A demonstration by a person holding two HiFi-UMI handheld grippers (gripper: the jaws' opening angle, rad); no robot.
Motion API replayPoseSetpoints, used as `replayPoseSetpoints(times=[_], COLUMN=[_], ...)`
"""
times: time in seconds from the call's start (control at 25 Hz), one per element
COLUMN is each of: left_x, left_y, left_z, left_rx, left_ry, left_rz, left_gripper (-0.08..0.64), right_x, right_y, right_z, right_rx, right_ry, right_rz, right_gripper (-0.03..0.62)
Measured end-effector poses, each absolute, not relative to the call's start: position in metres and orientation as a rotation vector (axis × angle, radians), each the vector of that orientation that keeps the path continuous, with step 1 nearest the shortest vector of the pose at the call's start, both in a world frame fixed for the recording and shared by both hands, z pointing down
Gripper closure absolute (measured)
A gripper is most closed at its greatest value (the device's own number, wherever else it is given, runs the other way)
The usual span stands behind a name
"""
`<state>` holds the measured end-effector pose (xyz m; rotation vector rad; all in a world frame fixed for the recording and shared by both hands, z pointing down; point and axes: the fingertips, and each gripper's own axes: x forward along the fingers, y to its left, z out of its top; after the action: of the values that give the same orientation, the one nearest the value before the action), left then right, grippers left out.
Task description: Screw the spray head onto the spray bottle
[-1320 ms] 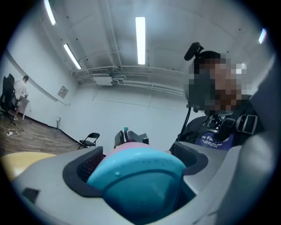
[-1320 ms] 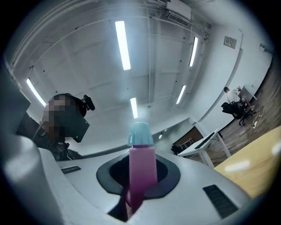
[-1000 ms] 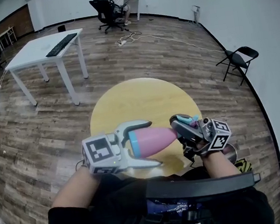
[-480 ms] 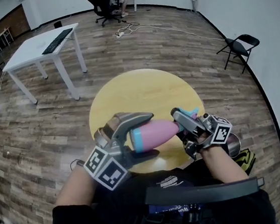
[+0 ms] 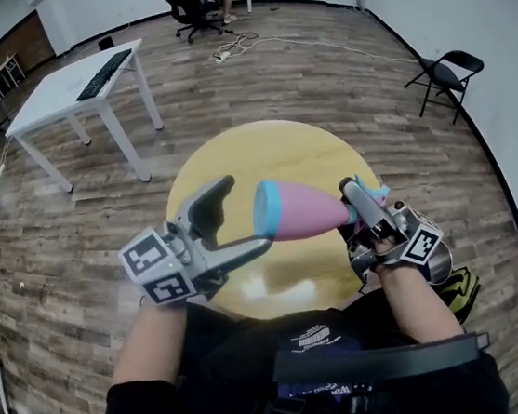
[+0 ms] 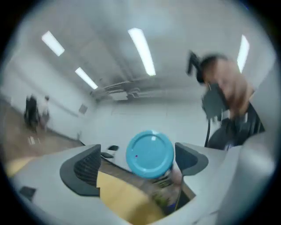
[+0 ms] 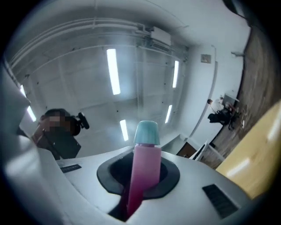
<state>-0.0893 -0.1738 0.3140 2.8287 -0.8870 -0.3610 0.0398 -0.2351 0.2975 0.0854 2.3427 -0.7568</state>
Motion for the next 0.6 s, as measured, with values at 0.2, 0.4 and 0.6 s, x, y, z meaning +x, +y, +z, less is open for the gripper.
replayPoseSetpoints(times=[0.2, 0.4, 0.6], left_x=[-0.051, -0.013, -0.006], left_y=[-0.175, -0.153, -0.145], left_z=[0.308, 0.315, 0.381], left_rx=[2.433, 2.985, 3.653], left_ry=[-0.379, -0.484, -1.052], left_rz=[-0.628, -0.139, 1.656], left_gripper=[0.028, 0.026, 0.026], right_x=[0.025, 0.026, 0.02], right_y=[-0.199, -0.216, -0.224], right_z=[0.287, 0.305, 0.342], right_rx=[0.089, 0.184, 0.312], right_ry=[2.599, 2.542, 2.38], right_rz=[-0.254, -0.597, -1.142], right_gripper=[0.56, 0.557, 0.555])
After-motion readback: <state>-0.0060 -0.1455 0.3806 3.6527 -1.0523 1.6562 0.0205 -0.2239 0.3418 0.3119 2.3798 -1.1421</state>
